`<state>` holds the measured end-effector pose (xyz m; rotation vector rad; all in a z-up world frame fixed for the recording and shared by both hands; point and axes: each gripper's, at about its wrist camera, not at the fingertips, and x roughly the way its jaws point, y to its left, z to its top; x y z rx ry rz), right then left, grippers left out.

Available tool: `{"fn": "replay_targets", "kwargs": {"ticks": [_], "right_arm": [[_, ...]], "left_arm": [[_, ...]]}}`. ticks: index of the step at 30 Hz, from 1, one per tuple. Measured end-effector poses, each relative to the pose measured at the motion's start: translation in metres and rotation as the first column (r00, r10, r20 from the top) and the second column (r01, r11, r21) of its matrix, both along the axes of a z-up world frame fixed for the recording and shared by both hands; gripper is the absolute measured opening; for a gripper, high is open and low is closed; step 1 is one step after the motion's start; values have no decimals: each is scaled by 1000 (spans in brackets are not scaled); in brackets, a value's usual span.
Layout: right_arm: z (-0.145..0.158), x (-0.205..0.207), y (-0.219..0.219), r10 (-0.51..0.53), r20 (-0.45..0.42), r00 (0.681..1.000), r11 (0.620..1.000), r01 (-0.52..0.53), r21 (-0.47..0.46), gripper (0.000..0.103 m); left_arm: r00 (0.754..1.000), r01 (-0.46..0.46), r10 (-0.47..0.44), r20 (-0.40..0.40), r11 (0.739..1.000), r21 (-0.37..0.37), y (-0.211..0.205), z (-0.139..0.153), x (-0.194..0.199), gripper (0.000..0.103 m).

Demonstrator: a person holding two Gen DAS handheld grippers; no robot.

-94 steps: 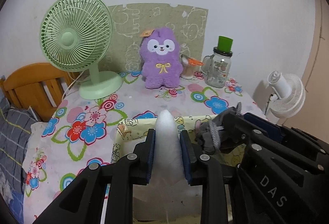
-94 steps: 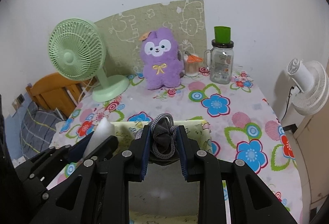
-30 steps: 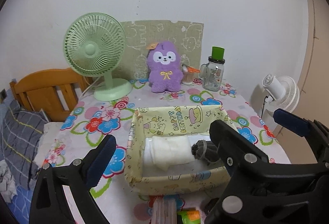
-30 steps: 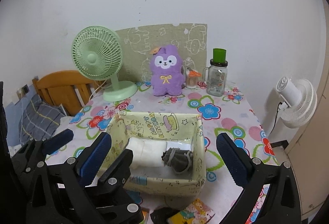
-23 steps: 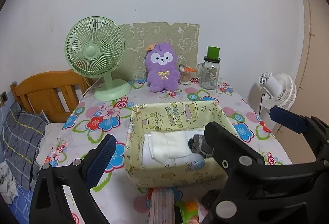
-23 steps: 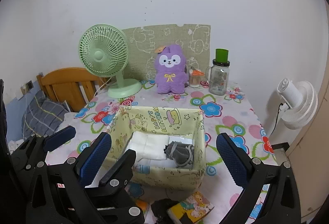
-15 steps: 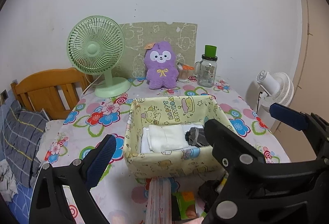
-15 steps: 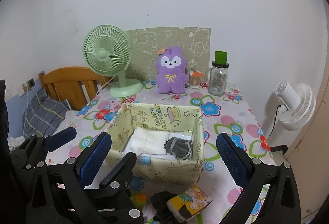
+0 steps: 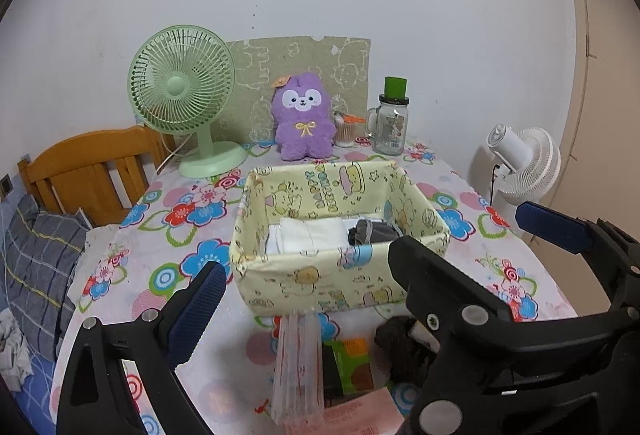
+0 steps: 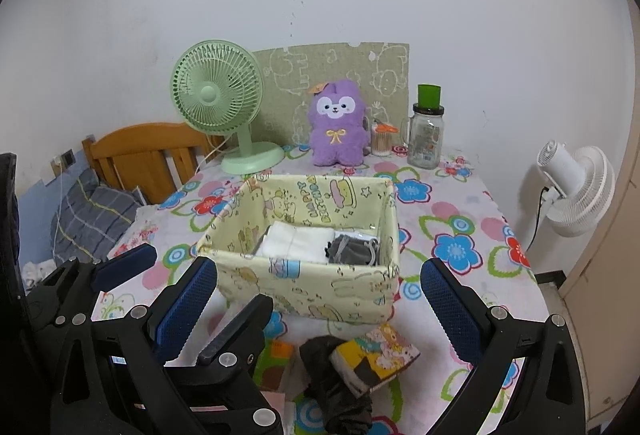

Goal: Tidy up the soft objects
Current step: 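Withdraw both open tools up and out of the box, then grasp the clear plastic bag upright with the left tool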

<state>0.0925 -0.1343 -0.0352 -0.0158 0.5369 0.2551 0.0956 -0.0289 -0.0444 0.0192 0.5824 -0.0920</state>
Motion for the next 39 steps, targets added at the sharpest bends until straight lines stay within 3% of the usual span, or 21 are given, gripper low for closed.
{"fn": "replay_targets", "kwargs": {"ticks": [17, 39], "right_arm": [[-18, -15, -2, -5, -36, 999, 1000, 6, 21, 101], [-66, 14, -1, -37, -161, 986, 999, 39, 5, 96]], "left_arm": [[999, -5, 4, -32, 999, -34, 1, -17, -16, 98], [975, -39, 25, -221, 998, -57, 12, -70, 13, 62]]}}
